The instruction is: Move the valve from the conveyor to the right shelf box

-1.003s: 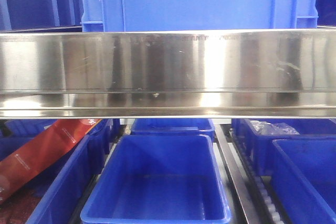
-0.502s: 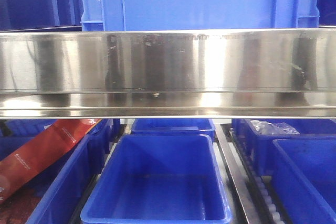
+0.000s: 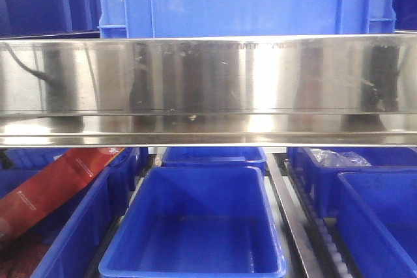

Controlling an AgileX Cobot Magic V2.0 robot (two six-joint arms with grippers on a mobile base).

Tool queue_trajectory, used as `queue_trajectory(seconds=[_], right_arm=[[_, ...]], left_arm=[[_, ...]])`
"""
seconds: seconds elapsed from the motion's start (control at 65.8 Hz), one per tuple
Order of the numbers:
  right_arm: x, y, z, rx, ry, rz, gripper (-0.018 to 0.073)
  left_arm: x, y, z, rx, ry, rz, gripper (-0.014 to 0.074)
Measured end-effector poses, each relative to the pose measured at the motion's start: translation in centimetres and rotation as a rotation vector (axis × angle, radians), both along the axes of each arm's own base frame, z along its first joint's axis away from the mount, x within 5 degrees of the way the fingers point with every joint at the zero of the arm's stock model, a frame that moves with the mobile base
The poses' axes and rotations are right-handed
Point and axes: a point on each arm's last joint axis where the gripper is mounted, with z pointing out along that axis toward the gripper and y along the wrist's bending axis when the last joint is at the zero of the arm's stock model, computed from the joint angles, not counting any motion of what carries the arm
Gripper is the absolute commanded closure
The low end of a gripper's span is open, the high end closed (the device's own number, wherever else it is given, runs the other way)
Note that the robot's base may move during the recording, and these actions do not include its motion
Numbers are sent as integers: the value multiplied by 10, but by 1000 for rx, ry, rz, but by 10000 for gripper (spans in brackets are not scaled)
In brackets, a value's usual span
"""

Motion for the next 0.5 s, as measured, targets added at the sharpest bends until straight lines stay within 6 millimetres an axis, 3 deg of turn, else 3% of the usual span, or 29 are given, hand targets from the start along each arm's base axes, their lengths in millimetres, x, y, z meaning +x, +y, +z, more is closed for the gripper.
queue_trajectory(seconds=[0.182,0.304,0.41,0.502], right_arm=[[17,11,-25,-4,62,17,703],[20,17,-32,-6,80,30,557],[21,17,-33,-5,88,31,400],[21,17,-33,-5,88,31,301]], left_arm=[[20,-10,-30,20,53,6,707],[26,-12,-34,14,36,11,697],[26,-12,-34,12,33,11,564],[26,-12,-34,13,32,11,399]])
